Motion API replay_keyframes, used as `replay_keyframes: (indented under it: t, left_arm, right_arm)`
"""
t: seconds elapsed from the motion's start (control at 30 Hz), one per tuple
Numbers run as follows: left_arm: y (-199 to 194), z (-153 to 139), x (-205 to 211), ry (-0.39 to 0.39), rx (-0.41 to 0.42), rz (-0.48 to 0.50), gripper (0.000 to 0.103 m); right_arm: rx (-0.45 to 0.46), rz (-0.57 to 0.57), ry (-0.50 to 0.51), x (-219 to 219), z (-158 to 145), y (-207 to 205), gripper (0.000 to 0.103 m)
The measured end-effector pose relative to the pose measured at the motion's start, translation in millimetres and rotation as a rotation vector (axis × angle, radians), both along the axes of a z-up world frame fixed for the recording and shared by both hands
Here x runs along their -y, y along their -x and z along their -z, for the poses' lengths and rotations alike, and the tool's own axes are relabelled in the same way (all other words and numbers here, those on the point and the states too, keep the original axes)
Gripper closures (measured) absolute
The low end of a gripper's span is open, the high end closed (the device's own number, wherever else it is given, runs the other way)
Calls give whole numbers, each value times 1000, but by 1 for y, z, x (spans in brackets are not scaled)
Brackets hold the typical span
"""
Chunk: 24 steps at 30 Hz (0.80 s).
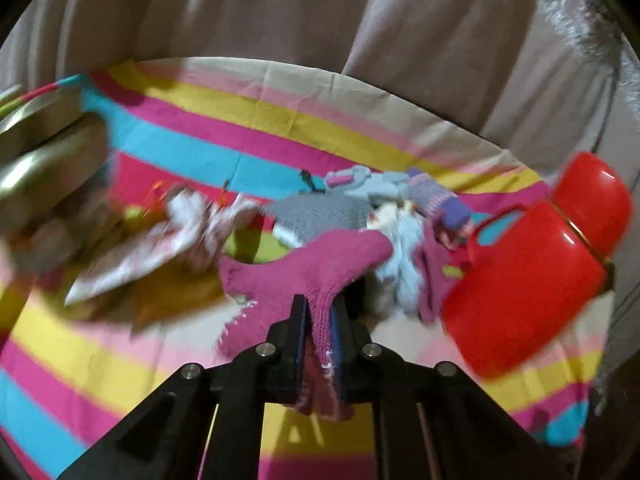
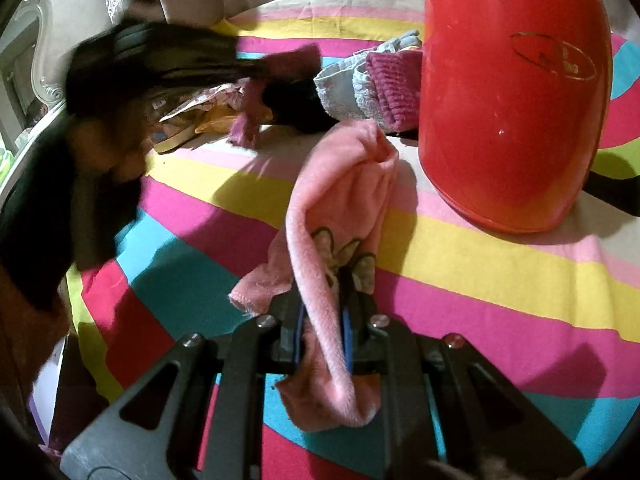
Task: Organize soft objects
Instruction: 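Lift the pink fuzzy cloth with the right gripper while the left gripper grasps the pink knitted glove, then carry both items to the white box and open both grippers inside it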
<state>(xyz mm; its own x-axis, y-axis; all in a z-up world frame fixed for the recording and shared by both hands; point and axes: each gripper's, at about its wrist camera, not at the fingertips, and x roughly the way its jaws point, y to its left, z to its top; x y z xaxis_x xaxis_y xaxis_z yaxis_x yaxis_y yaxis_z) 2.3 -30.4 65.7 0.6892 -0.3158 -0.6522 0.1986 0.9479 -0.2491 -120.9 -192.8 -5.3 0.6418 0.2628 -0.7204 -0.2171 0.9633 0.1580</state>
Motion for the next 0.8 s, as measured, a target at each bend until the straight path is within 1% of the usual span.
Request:
replay_keyframes:
  t: [0.03, 0.1, 0.13, 0.17, 0.2, 0.23, 0.27, 0.33, 0.4, 0.47, 0.57, 0.6, 0.63, 0.67, 0.77, 0.8]
  left_arm:
    - [10, 3, -5, 7, -9, -2, 91]
    - [30, 15, -20, 28, -57, -12, 89]
    - [32, 19, -25, 31, -75, -16, 88]
    - [35, 27, -30, 19, -100, -28, 85]
    - [34, 31, -33, 3, -114, -41, 80]
    - [35, 36, -36, -5, -128, -53, 76]
    - [34, 39, -38, -1, -135, -57, 71]
    - [28, 43, -37, 6, -134, -62, 63]
    - [20, 44, -29, -28, -116, -70, 44]
    - [9, 49, -20, -71, -102, -68, 39]
    - [1, 55, -16, -140, -114, -76, 40]
    - [0, 56, -15, -146, -109, -76, 49]
    - [3, 55, -15, -141, -93, -78, 62]
    - [6, 55, -16, -131, -91, -74, 85]
    - [25, 50, -24, -68, -70, -72, 88]
    - [31, 48, -25, -60, -66, -74, 88]
  right_arm:
    - [0, 0, 0, 1, 0, 0, 84]
    - [0, 0, -1, 1, 0, 0, 84]
    - [-1, 2, -2, 2, 0, 0, 84]
    - [-1, 4, -4, 3, 0, -1, 84]
    - [-2, 5, -5, 4, 0, -1, 84]
    - [-3, 7, -5, 4, 0, -1, 84]
    - [-3, 8, -4, 5, 0, -1, 84]
    - [-3, 9, 1, 5, 0, -1, 84]
    - [-2, 9, 7, 3, -1, 0, 83]
    - [-3, 9, 9, 2, -2, 0, 83]
    - [-4, 10, 5, 1, -2, 1, 83]
    - [-4, 10, 2, 1, -2, 1, 83]
    - [-5, 11, -1, 1, -2, 1, 83]
    - [-5, 10, -4, 2, -2, 1, 83]
    - [-4, 9, -11, 3, -2, 1, 83]
    - [-1, 9, -15, 4, -2, 2, 83]
